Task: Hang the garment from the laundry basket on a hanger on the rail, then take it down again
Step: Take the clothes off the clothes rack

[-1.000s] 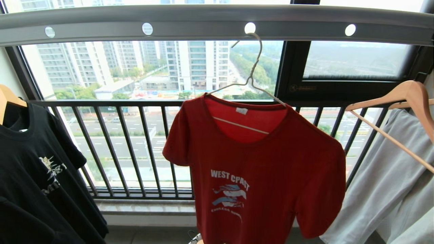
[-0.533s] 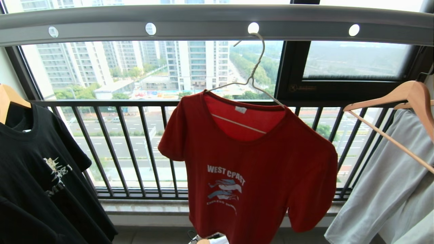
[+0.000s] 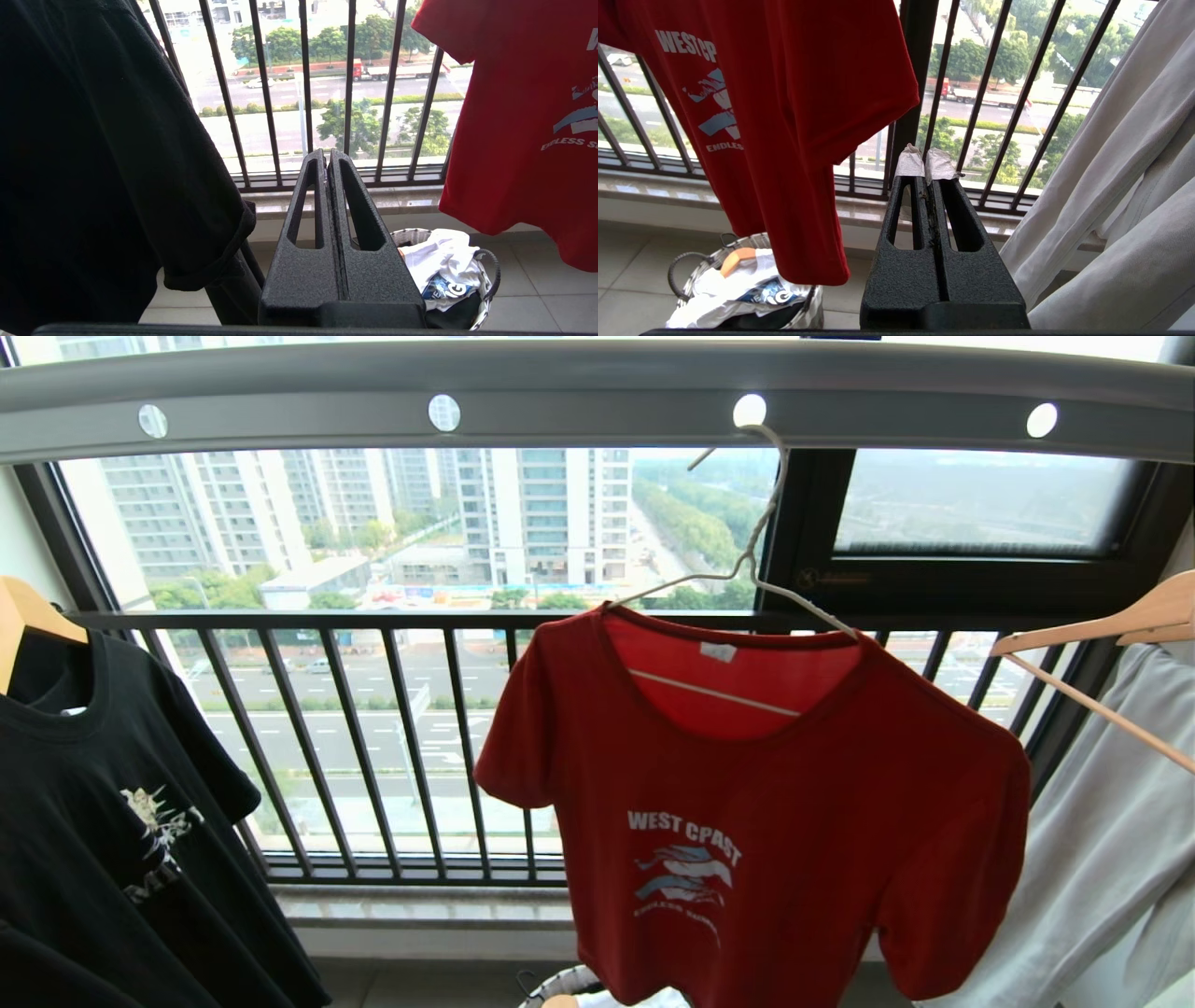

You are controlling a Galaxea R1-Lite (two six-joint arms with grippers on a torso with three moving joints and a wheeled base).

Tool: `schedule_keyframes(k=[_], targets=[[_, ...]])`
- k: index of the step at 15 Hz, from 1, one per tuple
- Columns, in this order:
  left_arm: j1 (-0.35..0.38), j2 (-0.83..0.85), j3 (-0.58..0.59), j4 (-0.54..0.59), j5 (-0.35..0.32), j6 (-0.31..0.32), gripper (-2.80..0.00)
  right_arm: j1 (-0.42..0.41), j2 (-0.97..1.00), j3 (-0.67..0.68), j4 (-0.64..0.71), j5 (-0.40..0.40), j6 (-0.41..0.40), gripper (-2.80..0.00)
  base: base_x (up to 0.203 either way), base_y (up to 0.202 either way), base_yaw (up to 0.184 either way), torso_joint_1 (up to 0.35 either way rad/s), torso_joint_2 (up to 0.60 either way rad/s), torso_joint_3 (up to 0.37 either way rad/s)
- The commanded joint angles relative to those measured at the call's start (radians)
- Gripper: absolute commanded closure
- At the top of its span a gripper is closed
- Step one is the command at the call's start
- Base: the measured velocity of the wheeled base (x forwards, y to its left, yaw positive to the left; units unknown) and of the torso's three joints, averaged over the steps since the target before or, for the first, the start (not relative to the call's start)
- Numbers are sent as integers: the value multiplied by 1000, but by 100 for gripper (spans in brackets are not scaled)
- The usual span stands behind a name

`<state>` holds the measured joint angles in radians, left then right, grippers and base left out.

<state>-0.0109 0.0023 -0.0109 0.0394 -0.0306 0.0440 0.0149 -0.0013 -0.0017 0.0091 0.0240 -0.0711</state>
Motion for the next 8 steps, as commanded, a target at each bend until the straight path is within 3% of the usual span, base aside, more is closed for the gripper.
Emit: schedule_keyframes(k=[1,8], targets=[[0,-1,0,1,0,0,0,0,1,0,0,1,-7,0,0,0,0,0,0,0],[0,-1,0,1,0,0,0,0,1,0,-1,-1,9,0,0,0,0,0,0,0]])
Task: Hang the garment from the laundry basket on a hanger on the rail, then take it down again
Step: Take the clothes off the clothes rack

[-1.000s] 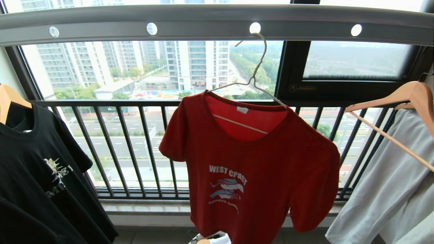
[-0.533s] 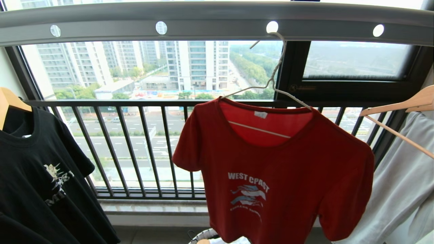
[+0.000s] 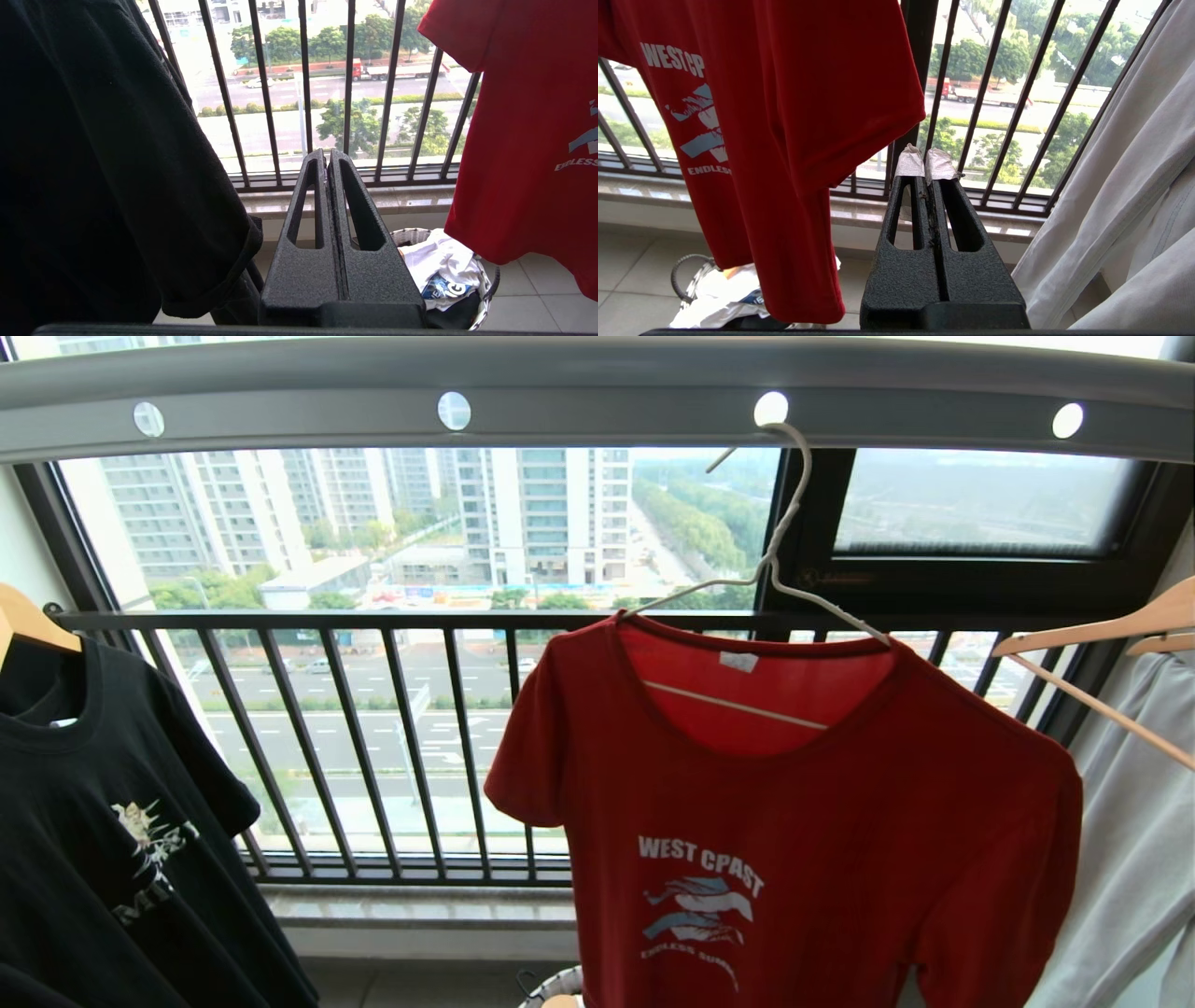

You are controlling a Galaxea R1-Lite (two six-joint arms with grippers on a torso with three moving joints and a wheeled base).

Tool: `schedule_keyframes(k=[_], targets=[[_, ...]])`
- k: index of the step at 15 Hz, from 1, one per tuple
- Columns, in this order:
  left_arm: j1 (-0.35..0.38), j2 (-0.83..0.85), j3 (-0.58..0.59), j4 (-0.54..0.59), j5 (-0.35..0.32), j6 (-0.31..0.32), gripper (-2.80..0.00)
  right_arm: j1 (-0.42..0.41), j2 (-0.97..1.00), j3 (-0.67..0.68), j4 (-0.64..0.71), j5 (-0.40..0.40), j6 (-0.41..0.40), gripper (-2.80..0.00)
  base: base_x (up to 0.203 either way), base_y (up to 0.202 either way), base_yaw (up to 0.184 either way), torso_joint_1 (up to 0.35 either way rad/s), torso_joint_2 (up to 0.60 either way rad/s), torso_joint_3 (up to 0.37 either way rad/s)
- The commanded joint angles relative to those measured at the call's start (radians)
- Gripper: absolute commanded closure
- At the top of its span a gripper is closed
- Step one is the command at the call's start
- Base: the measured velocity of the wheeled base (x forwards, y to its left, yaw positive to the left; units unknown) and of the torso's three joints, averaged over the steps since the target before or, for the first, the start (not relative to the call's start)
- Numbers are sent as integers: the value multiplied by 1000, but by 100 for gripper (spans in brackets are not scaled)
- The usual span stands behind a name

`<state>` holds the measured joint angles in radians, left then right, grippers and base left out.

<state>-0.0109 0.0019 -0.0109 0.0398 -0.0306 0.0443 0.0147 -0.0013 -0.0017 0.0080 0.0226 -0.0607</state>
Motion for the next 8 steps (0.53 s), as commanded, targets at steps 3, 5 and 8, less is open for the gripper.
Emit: schedule_keyframes(k=[3,5,8], targets=[[0,0,0,0,0,0,0,-1,2,0,1,0,-6,0,0,0,0,0,0,0],[0,0,0,0,0,0,0,1,2,-1,6,2,-12,0,0,0,0,0,0,0],[0,0,0,0,0,0,0,1,1,0,1,1,-7,0,0,0,0,0,0,0]])
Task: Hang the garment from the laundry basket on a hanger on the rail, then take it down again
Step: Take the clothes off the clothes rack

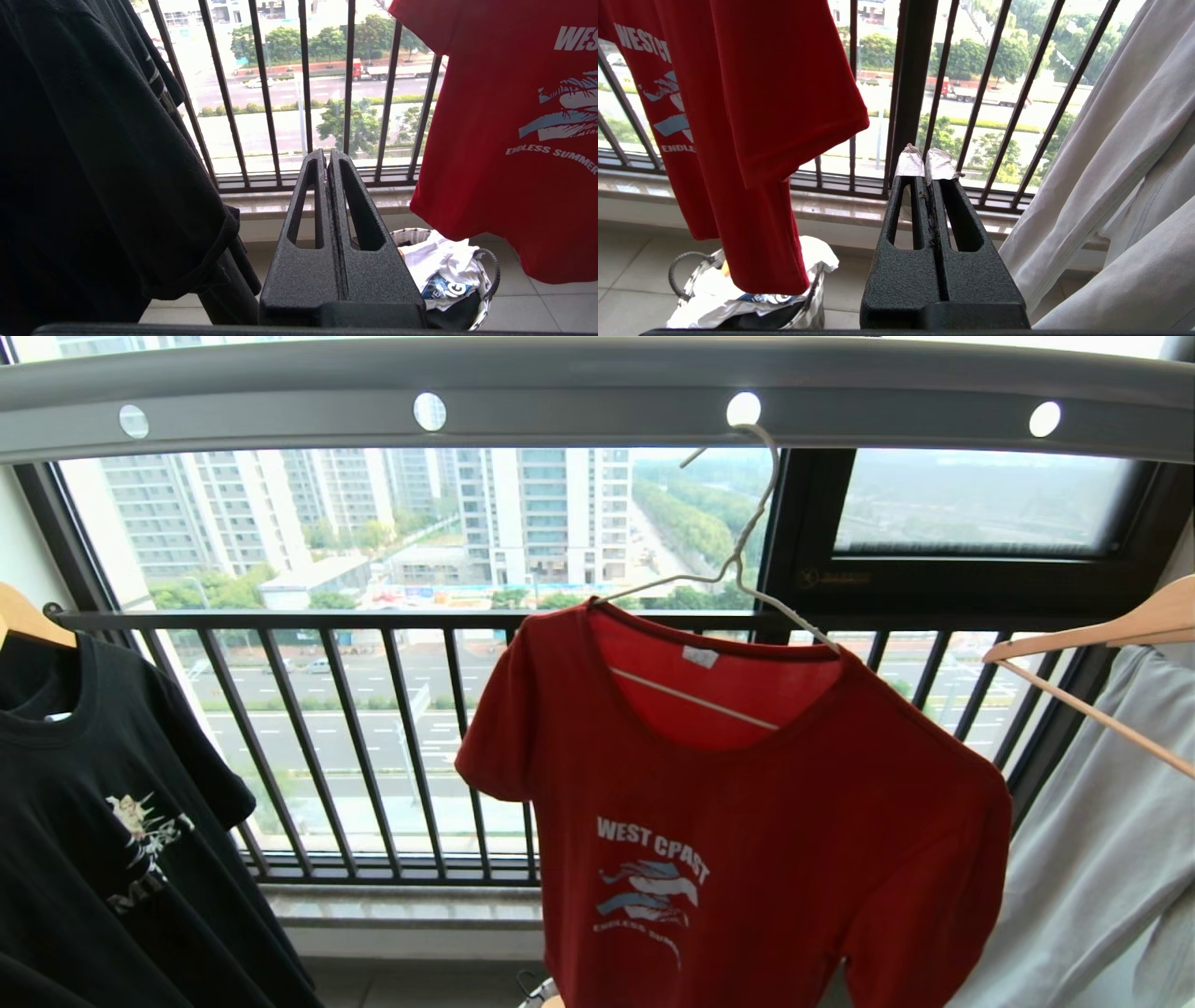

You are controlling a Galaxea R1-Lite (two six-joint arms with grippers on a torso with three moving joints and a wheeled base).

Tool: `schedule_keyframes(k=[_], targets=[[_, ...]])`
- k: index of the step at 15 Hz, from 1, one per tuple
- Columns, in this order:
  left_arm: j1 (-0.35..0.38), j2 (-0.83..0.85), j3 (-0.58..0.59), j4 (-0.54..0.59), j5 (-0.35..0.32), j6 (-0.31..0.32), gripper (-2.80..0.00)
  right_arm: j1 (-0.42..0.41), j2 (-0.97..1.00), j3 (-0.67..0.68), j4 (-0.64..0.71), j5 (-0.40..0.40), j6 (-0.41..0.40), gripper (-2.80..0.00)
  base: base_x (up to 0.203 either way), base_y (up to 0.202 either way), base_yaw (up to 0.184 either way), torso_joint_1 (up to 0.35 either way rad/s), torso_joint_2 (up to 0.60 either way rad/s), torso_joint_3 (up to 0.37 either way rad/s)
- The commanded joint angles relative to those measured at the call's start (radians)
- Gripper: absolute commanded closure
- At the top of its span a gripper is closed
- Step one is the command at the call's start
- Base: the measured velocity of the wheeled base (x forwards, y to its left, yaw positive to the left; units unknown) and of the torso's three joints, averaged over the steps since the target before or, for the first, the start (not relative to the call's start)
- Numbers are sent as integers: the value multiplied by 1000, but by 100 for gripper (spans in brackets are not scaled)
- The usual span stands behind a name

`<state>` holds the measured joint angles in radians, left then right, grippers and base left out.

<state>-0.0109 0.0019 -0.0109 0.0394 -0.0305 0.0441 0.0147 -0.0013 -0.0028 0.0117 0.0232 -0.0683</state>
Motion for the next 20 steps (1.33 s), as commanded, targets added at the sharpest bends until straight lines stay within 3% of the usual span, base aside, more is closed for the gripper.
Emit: schedule_keyframes(k=[1,4,7,11,16,20], targets=[[0,0,0,1,0,0,0,1,1,1,-3,1,4,0,0,0,0,0,0,0],[0,0,0,1,0,0,0,1,2,-72,8,0,2,0,0,0,0,0,0,0],[0,0,0,1,0,0,0,0,69,-231,80,3,-15,0,0,0,0,0,0,0],[0,0,0,1,0,0,0,1,311,-504,189,21,-21,0,0,0,0,0,0,0],[0,0,0,1,0,0,0,2,635,-776,225,93,-32,0,0,0,0,0,0,0],[0,0,0,1,0,0,0,19,796,-931,217,300,-75,0,0,0,0,0,0,0]])
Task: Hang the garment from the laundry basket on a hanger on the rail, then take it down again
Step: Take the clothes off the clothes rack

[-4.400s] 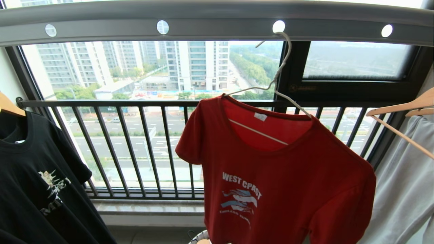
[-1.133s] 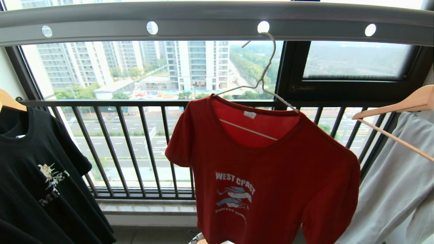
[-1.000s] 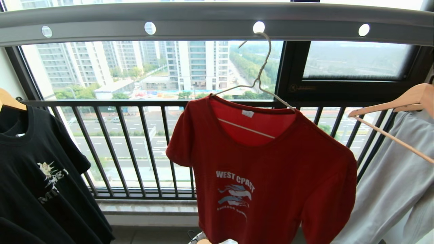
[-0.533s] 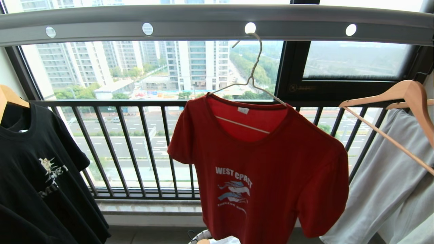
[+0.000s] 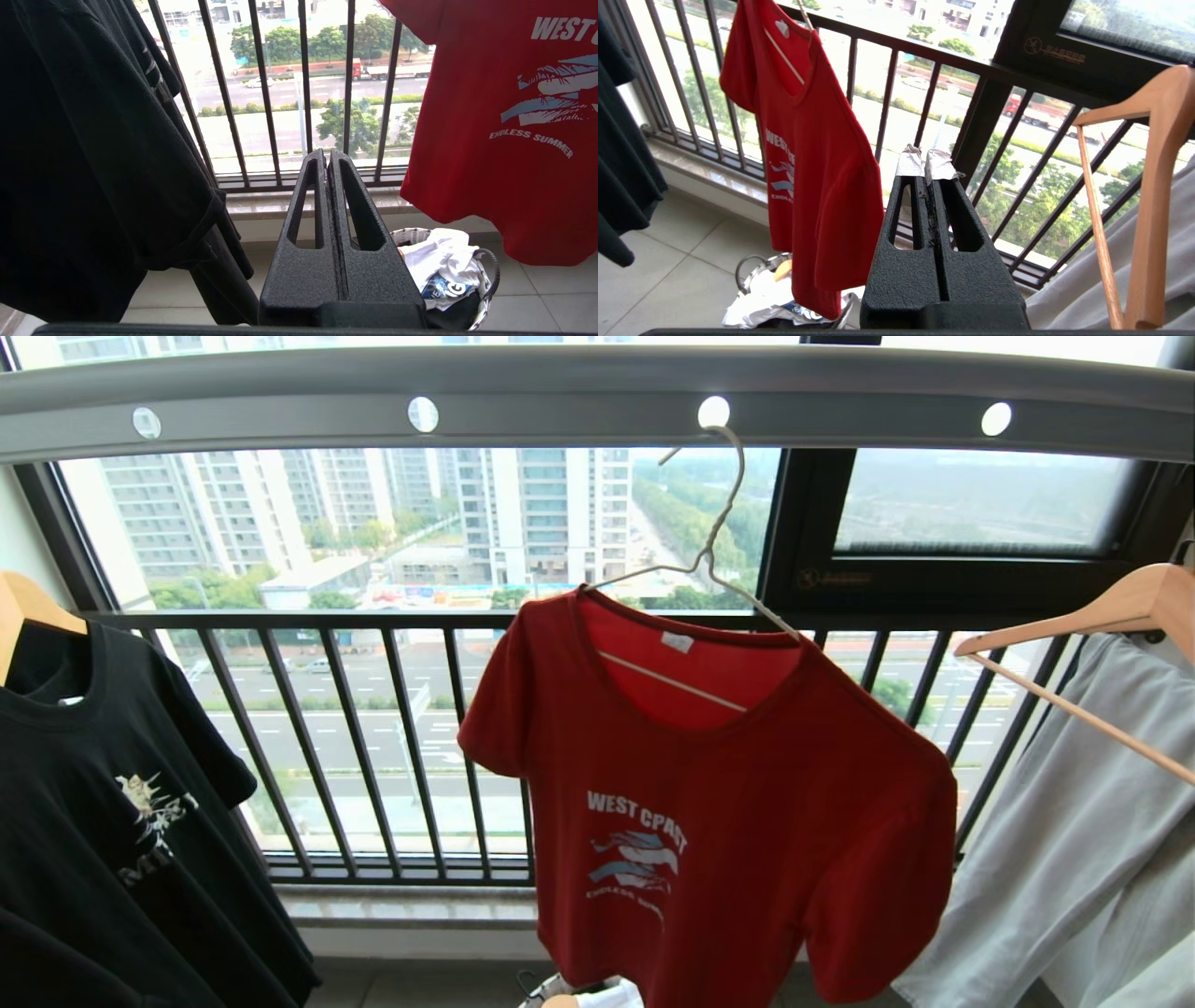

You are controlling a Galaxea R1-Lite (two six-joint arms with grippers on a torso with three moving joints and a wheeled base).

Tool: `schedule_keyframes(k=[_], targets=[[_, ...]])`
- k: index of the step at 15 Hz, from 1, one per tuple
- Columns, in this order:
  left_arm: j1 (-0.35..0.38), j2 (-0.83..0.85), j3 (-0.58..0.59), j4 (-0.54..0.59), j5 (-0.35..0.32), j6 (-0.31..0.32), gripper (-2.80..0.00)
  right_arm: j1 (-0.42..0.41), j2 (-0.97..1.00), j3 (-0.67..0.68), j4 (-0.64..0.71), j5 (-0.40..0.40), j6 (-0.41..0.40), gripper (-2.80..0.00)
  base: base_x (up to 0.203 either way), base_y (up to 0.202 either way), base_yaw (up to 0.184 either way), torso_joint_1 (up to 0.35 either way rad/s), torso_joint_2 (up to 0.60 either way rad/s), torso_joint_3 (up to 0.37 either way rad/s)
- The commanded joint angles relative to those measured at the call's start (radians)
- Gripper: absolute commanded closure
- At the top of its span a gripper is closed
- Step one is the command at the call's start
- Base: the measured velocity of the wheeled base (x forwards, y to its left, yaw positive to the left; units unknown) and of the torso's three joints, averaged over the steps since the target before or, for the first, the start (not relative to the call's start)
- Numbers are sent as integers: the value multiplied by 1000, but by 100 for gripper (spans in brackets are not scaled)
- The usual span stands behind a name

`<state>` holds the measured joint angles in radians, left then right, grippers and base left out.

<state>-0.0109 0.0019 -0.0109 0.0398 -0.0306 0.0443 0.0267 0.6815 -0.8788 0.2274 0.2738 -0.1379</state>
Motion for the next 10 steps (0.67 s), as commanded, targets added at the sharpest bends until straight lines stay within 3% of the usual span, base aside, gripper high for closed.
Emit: schedule_keyframes(k=[1,4,5,7,10], targets=[[0,0,0,0,0,0,0,19,157,-90,4,72,-7,0,0,0,0,0,0,0],[0,0,0,0,0,0,0,94,297,-171,5,86,-21,0,0,0,0,0,0,0],[0,0,0,0,0,0,0,128,342,-199,1,85,-38,-280,0,0,0,0,0,0],[0,0,0,0,0,0,0,200,421,-268,1,84,-50,-280,0,0,0,0,0,0],[0,0,0,0,0,0,0,236,538,-360,0,85,-54,-280,0,0,0,0,0,0]])
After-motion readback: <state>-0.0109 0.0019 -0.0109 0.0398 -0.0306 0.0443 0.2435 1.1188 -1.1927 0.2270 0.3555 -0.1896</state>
